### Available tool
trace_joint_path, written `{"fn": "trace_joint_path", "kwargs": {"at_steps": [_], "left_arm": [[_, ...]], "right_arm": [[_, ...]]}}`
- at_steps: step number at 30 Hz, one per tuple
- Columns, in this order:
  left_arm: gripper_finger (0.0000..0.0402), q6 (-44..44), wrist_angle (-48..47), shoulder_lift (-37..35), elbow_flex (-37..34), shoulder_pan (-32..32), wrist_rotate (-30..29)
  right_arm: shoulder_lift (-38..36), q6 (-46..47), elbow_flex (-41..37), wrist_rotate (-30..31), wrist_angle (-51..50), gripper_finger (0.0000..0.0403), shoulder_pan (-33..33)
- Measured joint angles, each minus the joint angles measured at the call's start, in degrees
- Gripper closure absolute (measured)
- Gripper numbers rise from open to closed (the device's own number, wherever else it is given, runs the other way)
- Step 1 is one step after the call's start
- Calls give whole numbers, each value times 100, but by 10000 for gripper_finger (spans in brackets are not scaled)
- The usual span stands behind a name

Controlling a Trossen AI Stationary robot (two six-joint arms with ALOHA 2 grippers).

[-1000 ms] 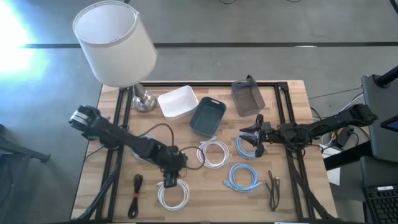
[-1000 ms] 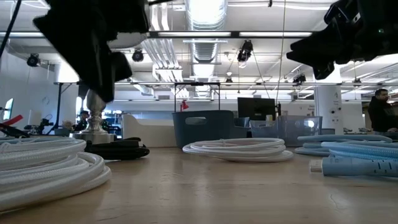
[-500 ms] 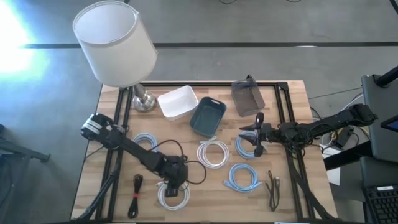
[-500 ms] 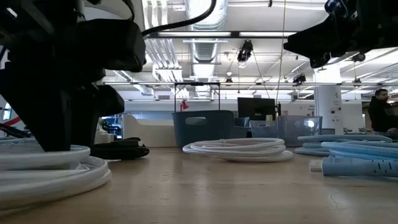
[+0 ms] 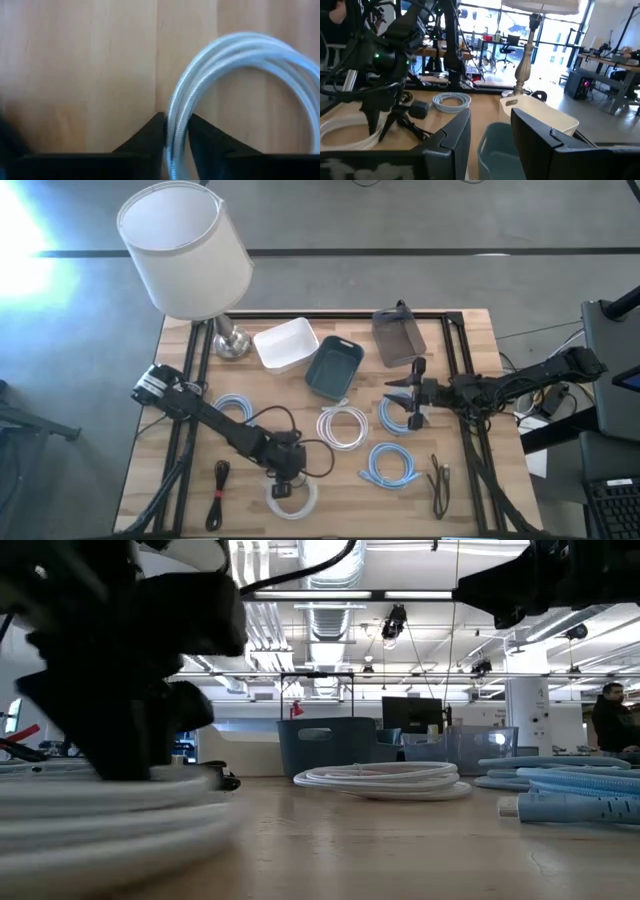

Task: Sort HDMI cables
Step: Put the left white HDMI cable into the white bin

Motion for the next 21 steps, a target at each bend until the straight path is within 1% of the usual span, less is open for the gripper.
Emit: {"fn": "trace_joint_path", "kwargs": {"at_steps": [2, 3, 6, 8, 10, 12, 14, 17, 19, 21], "left_arm": [[360, -23, 340, -28, 0, 0, -132], [369, -4, 543, -38, 0, -1, -206], [369, 20, 1040, -52, 4, -2, -420], [369, 28, 1090, -101, 12, -2, -737], [365, 61, 1015, -154, 78, 10, -1245], [353, 282, 972, -186, 172, 38, -1736], [346, 711, 932, -209, 306, 84, -2000], [347, 1242, 692, -278, 620, 171, -2463], [354, 1423, 269, -354, 904, 231, -3048], [360, 1466, -347, -389, 1210, 317, -3852]], "right_arm": [[11, 5, 60, 0, -1, 264, -1], [20, 6, 92, 0, 0, 263, 0], [27, 13, 144, 0, -1, 260, 0], [25, 16, 159, 0, -1, 259, 0], [27, 16, 163, 0, -1, 260, 0], [31, 18, 170, 0, 2, 262, 0], [31, 17, 169, 0, -1, 265, 0], [31, 67, 168, 0, -1, 270, 0], [35, 104, 168, 0, -1, 272, -2], [33, 193, 168, 0, -5, 275, -1]]}}
